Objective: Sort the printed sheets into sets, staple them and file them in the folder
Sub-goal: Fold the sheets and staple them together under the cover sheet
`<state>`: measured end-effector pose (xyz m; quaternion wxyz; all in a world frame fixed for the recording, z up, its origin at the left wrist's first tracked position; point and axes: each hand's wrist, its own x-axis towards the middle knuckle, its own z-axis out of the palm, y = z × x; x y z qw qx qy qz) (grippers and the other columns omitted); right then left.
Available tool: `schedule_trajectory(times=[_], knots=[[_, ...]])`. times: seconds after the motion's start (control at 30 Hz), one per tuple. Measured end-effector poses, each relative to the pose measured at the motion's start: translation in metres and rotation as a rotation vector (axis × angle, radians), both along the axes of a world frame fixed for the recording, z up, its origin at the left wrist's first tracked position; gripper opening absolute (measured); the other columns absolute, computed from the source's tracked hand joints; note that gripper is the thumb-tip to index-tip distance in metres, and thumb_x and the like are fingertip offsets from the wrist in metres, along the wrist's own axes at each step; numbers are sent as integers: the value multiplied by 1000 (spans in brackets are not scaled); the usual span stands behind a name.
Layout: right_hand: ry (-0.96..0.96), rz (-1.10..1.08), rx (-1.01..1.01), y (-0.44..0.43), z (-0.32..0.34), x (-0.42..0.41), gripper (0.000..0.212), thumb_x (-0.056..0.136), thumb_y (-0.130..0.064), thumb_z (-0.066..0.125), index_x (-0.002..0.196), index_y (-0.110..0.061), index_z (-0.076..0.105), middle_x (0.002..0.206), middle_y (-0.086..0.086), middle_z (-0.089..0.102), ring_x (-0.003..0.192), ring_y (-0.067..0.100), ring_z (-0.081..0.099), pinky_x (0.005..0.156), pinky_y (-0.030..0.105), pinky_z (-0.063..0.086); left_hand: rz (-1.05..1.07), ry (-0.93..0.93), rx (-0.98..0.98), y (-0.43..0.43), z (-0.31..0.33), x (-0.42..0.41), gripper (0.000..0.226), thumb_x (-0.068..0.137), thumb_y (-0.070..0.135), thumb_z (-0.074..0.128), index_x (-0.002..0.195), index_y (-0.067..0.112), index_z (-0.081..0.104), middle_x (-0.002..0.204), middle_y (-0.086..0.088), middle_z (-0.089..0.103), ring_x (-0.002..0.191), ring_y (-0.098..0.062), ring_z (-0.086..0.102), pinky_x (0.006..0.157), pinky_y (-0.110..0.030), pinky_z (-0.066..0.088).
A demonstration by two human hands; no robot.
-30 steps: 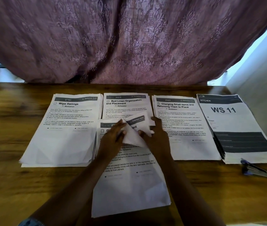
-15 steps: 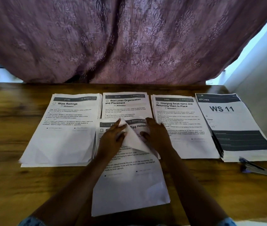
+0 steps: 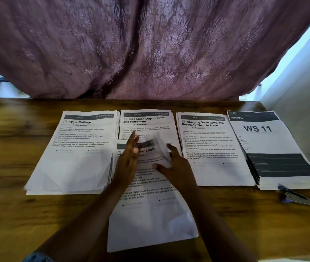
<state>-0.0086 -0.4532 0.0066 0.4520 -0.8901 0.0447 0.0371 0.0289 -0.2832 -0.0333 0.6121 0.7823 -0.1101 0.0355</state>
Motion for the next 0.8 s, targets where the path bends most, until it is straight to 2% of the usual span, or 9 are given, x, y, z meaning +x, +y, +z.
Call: schedule_trajectory(times=[0.13,0.23,0.33,0.4,0.47,0.53,0.67,0.73,0.8], knots=[[97,-58,-32,-14,1,13,26,89,-25,64,110,-10,59,98,4,65,88,20,62,65,20,45,-6,73,19,-1,9,0,60,96,47,46,150,29,25,144,29,30,125,19,32,88,3,34],[79,-78,68,-17,10,17,29,88,-19,64,116,-13,62,109,8,66,90,17,60,76,24,47,-80,183,-5,8,21,7,67,91,20,62,145,35,25,154,9,25,135,-5,36,84,-3,43],[52,-27,125,-19,31,21,34,87,-18,65,120,-15,61,112,4,66,98,17,61,86,30,50,-177,33,318,23,63,36,83,81,28,74,147,33,25,155,12,14,144,-9,11,110,-20,27],[24,53,108,-22,49,27,37,86,-21,67,123,-17,60,113,-1,64,101,15,60,82,24,47,-310,63,450,32,109,60,80,72,33,81,140,37,38,148,11,35,138,-10,32,110,-30,32],[-19,152,52,-24,71,34,38,85,-25,68,123,-20,61,109,-7,62,99,9,58,72,13,41,-496,187,573,37,148,73,56,71,31,83,120,36,56,124,10,62,110,-8,61,91,-31,51],[-15,240,60,-24,96,41,34,84,-25,70,118,-22,64,107,-7,65,98,9,61,70,10,41,-614,214,639,39,168,76,41,75,25,81,111,27,63,106,6,71,93,-11,69,80,-31,57],[175,410,32,-56,133,49,30,82,-21,72,112,-17,66,108,1,70,97,18,67,84,28,54,-485,259,385,54,172,65,35,77,18,79,109,12,67,101,-11,73,90,-27,71,78,-40,58],[279,434,-27,-91,135,43,34,81,-18,72,114,-15,65,109,2,70,100,19,66,87,32,54,-378,347,193,68,163,58,51,61,30,88,104,12,70,99,-13,73,91,-33,70,80,-45,58],[313,317,200,-117,125,29,39,73,-15,79,109,-14,66,105,5,72,96,23,68,78,31,56,-280,416,22,83,152,52,71,35,42,96,96,13,74,98,-15,73,87,-32,71,71,-39,59]])
